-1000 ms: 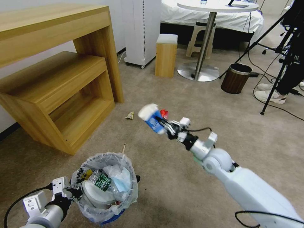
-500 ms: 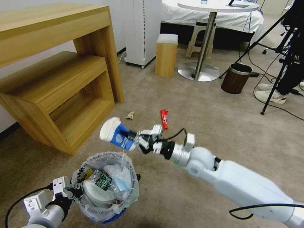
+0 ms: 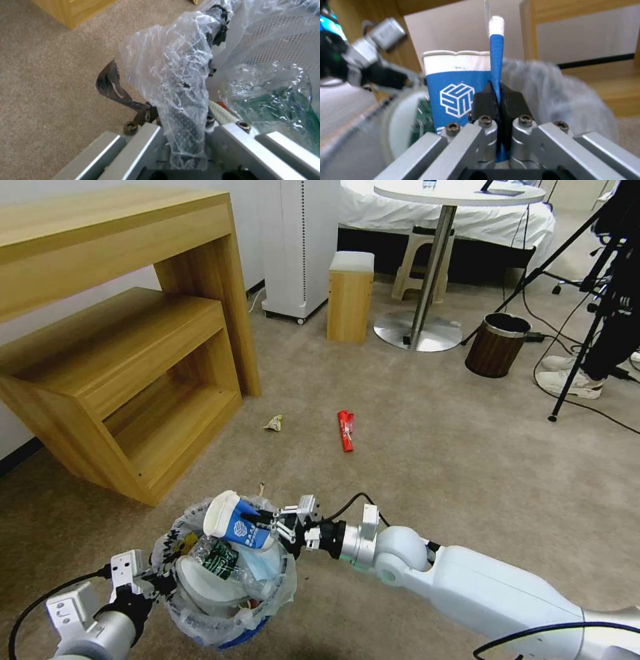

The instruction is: Pick up the trash bin and place the garbage on the floor into it.

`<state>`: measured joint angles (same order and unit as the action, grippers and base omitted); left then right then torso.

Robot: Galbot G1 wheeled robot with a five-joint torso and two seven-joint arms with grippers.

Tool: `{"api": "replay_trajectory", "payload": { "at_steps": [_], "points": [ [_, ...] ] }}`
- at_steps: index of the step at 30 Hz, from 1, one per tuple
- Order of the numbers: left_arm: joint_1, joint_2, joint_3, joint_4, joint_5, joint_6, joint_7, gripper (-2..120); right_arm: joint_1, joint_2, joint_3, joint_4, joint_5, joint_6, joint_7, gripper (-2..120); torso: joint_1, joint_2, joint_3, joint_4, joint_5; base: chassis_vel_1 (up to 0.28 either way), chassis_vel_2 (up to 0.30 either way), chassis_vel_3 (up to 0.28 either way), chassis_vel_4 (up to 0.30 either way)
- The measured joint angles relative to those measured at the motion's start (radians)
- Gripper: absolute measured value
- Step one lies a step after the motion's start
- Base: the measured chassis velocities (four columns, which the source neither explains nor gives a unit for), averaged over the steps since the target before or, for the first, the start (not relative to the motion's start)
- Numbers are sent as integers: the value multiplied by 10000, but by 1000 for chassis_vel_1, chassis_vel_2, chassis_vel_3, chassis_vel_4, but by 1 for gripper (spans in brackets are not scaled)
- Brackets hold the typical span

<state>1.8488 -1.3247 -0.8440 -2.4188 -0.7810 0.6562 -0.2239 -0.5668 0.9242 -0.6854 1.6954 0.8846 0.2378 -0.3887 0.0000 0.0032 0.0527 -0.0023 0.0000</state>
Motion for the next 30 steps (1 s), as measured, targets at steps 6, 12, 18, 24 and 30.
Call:
{"api": "replay_trajectory", "payload": {
  "at_steps": [6, 12, 18, 24, 30],
  "points": [
    [87, 29, -60, -114, -32, 14, -7, 1, -89, 52, 16, -226, -350, 84, 93, 0, 0, 0, 0, 0, 0, 0, 0, 0, 0],
    [97, 39, -85, -134, -51, 14, -1, 1, -90, -49, 360, -15, -355, 86, 148, 23, 0, 0, 0, 0, 0, 0, 0, 0, 0],
    [93, 47, -110, -142, -60, 15, -3, 1, -106, -59, 545, 100, -345, 111, 106, 41, 0, 0, 0, 0, 0, 0, 0, 0, 0],
    [95, 22, -119, -114, -57, 17, -4, 1, -291, 54, 1030, 470, -332, 223, 573, 65, 0, 0, 0, 0, 1, 0, 0, 0, 0],
    [102, 118, -193, -30, -59, 23, -14, 1, -531, 109, 2465, 1022, 182, 197, 1172, 85, 0, 0, 0, 2, 0, 0, 0, 0, 0]
  ]
}}
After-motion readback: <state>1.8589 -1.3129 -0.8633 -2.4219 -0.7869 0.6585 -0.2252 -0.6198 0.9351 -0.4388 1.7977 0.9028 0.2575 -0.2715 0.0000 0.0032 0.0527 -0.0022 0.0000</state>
